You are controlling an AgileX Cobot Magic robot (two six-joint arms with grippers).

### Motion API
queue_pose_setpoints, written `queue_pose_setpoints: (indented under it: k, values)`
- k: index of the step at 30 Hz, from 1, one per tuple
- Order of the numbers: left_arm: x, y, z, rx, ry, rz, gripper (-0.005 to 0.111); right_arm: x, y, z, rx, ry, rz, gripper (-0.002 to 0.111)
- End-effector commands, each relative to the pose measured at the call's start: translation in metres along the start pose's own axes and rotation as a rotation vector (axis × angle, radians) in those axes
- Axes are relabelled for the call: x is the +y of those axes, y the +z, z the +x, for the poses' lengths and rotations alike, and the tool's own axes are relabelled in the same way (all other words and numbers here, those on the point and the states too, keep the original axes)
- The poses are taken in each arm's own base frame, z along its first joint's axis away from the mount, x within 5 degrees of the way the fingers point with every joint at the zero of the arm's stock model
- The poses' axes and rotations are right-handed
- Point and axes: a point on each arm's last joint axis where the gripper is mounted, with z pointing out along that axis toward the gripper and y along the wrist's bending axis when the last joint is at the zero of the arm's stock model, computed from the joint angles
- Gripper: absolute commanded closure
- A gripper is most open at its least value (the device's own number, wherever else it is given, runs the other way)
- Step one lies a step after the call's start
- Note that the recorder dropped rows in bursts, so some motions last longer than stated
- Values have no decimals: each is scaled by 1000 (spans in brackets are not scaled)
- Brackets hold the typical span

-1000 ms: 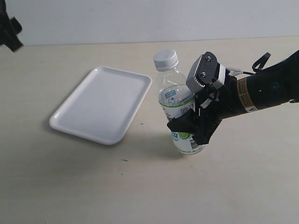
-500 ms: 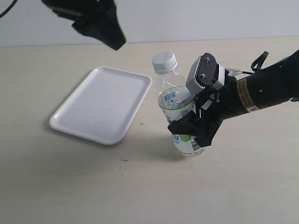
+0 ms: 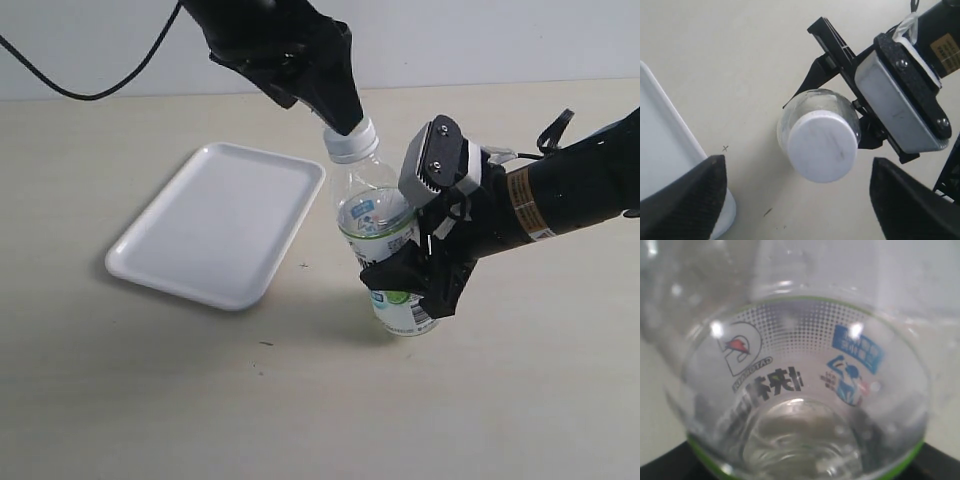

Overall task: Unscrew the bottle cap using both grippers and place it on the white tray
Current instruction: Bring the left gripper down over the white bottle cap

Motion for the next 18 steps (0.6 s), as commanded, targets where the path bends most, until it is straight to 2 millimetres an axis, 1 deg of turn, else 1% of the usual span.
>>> queue_pose_setpoints:
  k: [1,9,14,18]
  values:
    - [-2,1,-2,-11,-14,24,31,1,0,2,24,-40,-8,108]
    - [-7,1,-5,-36,-43,87,31,1,0,2,24,-58,-8,108]
    - [-5,3,-4,-24,-62,69,31,1,0,2,24,-57,-8,108]
    - [-2,9,-4,-10,-93,72,31,1,0,2,24,-62,-8,108]
